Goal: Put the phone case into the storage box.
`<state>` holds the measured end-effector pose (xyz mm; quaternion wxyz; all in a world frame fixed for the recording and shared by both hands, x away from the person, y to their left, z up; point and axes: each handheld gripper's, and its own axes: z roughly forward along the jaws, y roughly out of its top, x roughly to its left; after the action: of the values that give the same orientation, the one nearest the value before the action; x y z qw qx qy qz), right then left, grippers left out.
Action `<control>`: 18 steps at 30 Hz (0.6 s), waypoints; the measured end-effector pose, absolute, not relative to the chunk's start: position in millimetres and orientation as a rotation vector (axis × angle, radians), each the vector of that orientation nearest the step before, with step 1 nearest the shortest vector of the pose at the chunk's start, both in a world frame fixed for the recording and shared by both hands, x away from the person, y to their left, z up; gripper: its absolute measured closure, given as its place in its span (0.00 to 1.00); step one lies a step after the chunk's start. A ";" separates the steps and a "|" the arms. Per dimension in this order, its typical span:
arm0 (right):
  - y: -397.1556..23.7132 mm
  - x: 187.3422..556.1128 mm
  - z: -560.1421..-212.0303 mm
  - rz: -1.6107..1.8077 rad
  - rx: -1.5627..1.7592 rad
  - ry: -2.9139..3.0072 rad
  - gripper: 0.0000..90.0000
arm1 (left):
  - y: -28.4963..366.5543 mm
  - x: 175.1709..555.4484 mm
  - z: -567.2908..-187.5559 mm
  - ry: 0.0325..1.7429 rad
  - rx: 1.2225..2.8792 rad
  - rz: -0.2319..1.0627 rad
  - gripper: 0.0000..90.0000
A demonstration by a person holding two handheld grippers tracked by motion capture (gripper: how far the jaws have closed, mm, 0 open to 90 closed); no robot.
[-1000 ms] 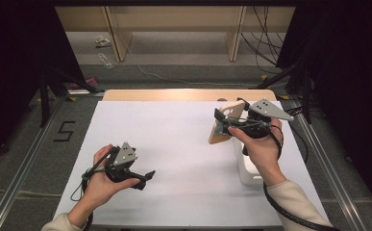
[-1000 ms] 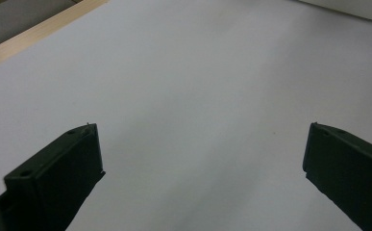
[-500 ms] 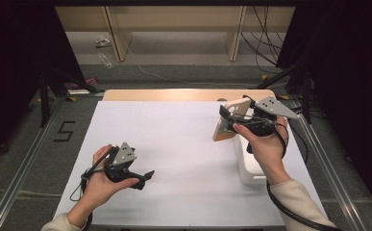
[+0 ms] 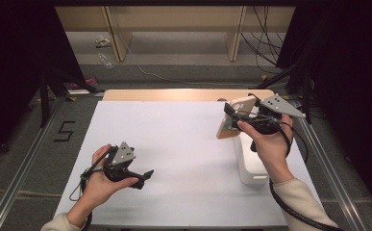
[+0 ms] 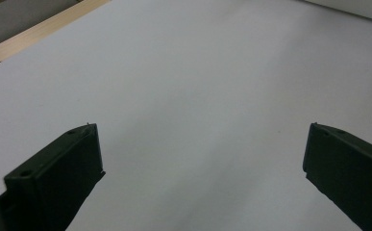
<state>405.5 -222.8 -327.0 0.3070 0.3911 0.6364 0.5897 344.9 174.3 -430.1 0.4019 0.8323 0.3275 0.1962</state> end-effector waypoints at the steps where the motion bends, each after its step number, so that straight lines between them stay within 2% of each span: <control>1: -223.4 405.4 -326.6 1.558 1.035 1.682 0.14 | 174.0 344.7 -430.2 0.827 2.102 0.496 0.00; 18: -231.4 406.4 -323.0 1.535 1.052 1.654 0.14 | 174.6 344.7 -429.9 0.829 2.099 0.499 0.00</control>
<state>406.4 -231.4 -323.0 0.3202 0.4002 0.6292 0.5843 344.7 174.6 -429.9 0.4034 0.8310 0.3282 0.1977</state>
